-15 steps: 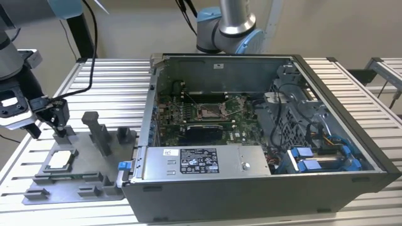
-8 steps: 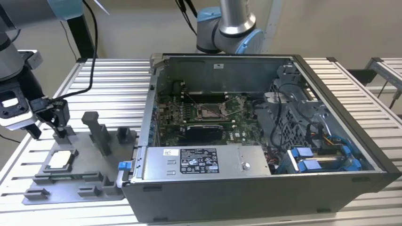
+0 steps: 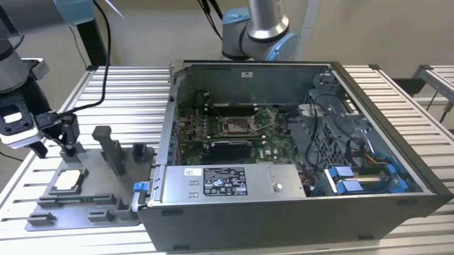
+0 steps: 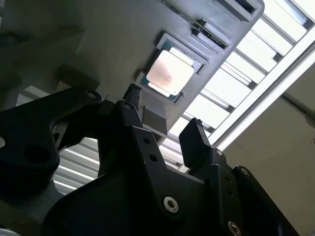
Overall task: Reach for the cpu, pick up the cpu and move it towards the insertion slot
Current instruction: 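Pick up the cpu and move it towards the insertion slot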
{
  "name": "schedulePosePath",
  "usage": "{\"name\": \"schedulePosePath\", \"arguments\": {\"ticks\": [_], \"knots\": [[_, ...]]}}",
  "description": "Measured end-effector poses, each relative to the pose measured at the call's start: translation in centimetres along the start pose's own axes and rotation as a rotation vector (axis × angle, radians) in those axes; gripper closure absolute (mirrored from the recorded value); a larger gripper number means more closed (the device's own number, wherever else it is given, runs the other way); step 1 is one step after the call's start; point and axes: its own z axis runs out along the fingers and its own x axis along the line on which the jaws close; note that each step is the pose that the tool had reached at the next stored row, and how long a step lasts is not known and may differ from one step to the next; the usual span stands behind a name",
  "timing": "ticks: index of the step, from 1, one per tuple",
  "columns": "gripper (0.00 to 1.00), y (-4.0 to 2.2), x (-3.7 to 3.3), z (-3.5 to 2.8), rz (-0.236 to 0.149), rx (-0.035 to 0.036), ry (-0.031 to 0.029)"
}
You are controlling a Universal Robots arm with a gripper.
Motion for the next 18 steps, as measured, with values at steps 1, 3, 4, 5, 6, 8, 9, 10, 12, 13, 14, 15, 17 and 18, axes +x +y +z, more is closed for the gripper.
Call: {"name": "schedulePosePath", "arguments": {"ticks": [1,3,4,5,6,8,9,10,12,13,14,15,17,18], "knots": [[0.00,0.00,0.00,0.05,0.000,0.0000,0.0001],[0.00,-0.01,0.00,0.14,0.000,0.0000,0.0001],[0.00,-0.01,0.00,0.19,0.000,0.0001,0.0001],[0.00,-0.01,0.00,0.23,0.000,0.0001,0.0001],[0.00,-0.01,0.00,0.27,0.000,0.0001,0.0002],[0.00,-0.01,0.00,0.38,0.000,0.0000,0.0000],[0.00,-0.02,0.00,0.45,0.000,0.0000,0.0000],[0.00,-0.02,0.00,0.50,0.000,0.0001,0.0001],[0.00,-0.02,0.00,0.62,0.000,0.0000,0.0001],[0.00,-0.02,0.00,0.68,0.000,0.0000,0.0001],[0.00,-0.02,0.00,0.73,0.000,0.0000,0.0001],[0.00,-0.03,0.00,0.78,0.000,0.0001,0.0002],[0.00,-0.03,0.00,0.89,0.000,0.0001,0.0001],[0.00,-0.03,0.00,0.94,0.000,0.0001,0.0001]]}}
